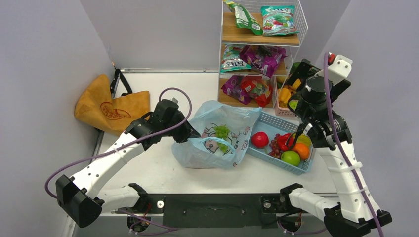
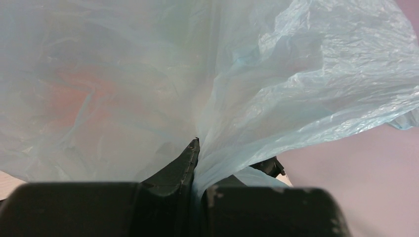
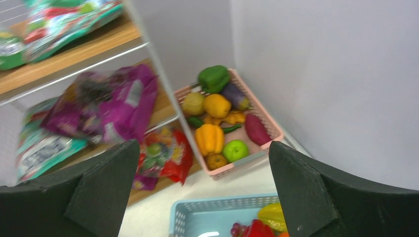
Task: Place the food into the grocery bag and tie it
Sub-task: Pick up the fake vegetable from the bin.
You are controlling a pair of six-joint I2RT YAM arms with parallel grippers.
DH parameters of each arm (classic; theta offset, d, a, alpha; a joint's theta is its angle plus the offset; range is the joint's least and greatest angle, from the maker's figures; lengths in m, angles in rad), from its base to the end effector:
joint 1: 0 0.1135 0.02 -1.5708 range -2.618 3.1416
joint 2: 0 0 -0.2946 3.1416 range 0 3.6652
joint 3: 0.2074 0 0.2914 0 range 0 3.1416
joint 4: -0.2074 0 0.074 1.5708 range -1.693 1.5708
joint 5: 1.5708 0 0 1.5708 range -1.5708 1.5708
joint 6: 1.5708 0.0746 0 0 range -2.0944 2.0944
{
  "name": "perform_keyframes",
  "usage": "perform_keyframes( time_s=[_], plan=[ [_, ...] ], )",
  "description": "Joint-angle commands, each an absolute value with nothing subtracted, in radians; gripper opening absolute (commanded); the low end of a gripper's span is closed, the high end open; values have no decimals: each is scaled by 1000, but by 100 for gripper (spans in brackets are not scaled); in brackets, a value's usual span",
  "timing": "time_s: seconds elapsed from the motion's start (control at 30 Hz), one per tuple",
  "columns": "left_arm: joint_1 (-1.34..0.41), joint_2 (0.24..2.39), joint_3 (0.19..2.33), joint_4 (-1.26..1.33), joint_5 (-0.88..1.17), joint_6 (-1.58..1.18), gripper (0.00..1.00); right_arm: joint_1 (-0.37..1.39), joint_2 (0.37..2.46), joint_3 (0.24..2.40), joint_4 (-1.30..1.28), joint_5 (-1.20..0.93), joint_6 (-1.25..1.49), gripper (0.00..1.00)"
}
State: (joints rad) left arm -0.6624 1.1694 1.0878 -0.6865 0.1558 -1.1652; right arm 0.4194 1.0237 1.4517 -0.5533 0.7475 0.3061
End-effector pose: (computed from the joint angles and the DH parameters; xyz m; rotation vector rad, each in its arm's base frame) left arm 0.2296 -0.1938 0.3186 -0.5615 2.5316 -0.9945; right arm 0.2298 0.0469 0.5220 0.4538 1.6001 -0.0844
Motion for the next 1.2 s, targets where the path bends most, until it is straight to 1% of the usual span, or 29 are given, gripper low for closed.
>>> perform_keyframes(
  time_s=[0.0,0.13,0.27,0.3,0.43,0.53,0.6,0.67,0.8,0.97,1.17],
  plan=[
    [-667,1136,1115,-719,140,-1146,0,266,1072,1506,-545,734,401,100],
    [-670,1124,1110,-730,141,-1144,0,95,1115,1516,-552,628,498,100],
    [-670,1109,1104,-739,142,-1142,0,-57,1170,1502,-551,449,608,99],
    [-670,1108,1106,-745,141,-1138,0,-79,1193,1500,-546,385,616,98],
    [-669,1107,1112,-762,138,-1130,0,-198,1296,1519,-555,210,656,100],
    [-670,1110,1105,-756,141,-1127,0,-270,1393,1525,-572,102,678,100],
    [-669,1111,1096,-747,143,-1126,0,-301,1449,1518,-572,29,683,97],
    [-669,1111,1083,-737,147,-1127,0,-316,1506,1517,-573,-50,680,95],
    [-669,1115,1066,-717,150,-1128,0,-317,1604,1533,-587,-105,656,95],
    [-668,1121,1030,-678,156,-1136,0,-303,1698,1563,-606,-112,631,95],
    [-669,1133,1011,-662,157,-1135,0,-264,1793,1607,-617,-63,606,95]
  ],
)
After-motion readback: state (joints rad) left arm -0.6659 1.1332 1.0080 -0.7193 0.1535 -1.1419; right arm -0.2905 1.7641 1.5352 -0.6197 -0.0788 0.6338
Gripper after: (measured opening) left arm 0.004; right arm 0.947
